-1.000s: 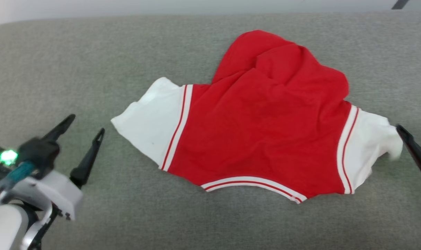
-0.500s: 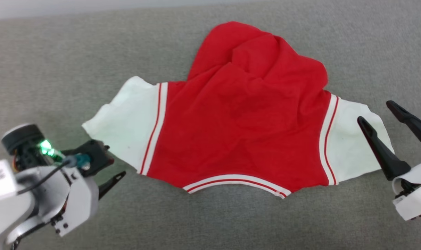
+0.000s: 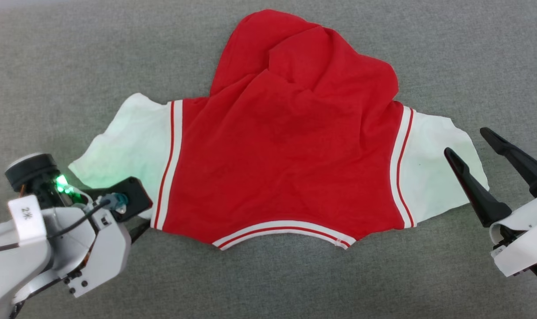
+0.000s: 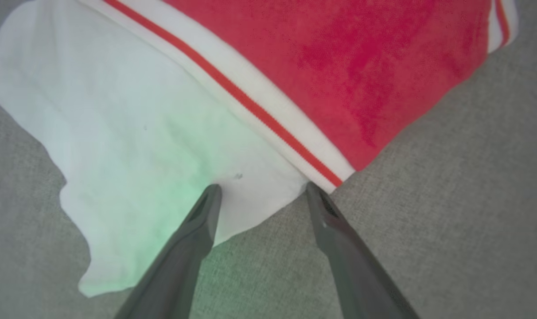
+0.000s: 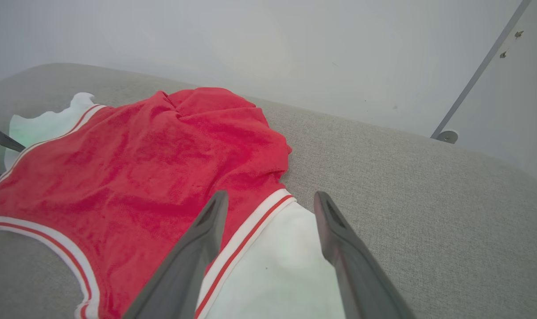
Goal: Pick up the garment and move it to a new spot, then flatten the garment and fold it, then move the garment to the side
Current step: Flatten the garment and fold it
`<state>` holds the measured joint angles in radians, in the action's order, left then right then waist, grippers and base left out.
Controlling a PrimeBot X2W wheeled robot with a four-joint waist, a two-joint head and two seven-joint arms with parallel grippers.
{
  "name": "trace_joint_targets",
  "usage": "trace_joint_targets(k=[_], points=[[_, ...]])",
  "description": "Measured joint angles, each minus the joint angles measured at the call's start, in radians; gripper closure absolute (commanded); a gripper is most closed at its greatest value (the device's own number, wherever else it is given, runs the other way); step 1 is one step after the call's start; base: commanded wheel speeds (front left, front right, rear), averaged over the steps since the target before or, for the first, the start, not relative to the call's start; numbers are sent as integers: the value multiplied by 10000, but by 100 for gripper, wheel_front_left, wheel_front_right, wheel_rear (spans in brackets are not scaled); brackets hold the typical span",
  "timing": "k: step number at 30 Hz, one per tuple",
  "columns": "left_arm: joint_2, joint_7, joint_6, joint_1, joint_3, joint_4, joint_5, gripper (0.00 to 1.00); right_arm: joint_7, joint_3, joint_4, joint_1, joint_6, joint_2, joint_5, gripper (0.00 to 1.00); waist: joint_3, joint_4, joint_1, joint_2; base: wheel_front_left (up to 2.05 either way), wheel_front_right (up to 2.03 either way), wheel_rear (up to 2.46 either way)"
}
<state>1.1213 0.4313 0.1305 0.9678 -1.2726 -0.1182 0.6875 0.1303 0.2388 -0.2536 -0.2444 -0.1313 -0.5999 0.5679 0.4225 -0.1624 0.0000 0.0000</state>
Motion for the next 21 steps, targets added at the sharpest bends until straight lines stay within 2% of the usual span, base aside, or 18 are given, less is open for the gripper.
trace_joint_targets(k=[5,6,7,8,11,14,21], points=[[-40,-245,15,33,-6,219,-186,0,-71,48,127,-92,0,-113,117,0,20,-16,0,0,0,0,0],[-130,-290,15,42,-6,326,-192,46,-69,75,134,-105,-2,-142,123,0,23,-3,0,0,0,0,0],[-219,-301,17,42,-6,418,-192,68,-65,121,138,-127,0,-174,138,0,25,11,0,0,0,0,0],[-324,-305,17,43,-2,485,-192,100,-4,209,138,-166,-2,-244,148,0,28,26,0,0,0,0,0],[-631,-405,17,68,12,717,-136,100,222,491,136,-333,-2,-562,132,0,41,48,0,0,0,0,0],[-767,-445,13,61,21,848,-59,100,786,1195,75,-598,0,-1195,81,0,31,44,-1,0,0,0,0],[-1099,-629,12,131,2,953,255,100,2748,3845,-497,-1715,-2,-3404,86,0,16,248,0,0,0,0,0]])
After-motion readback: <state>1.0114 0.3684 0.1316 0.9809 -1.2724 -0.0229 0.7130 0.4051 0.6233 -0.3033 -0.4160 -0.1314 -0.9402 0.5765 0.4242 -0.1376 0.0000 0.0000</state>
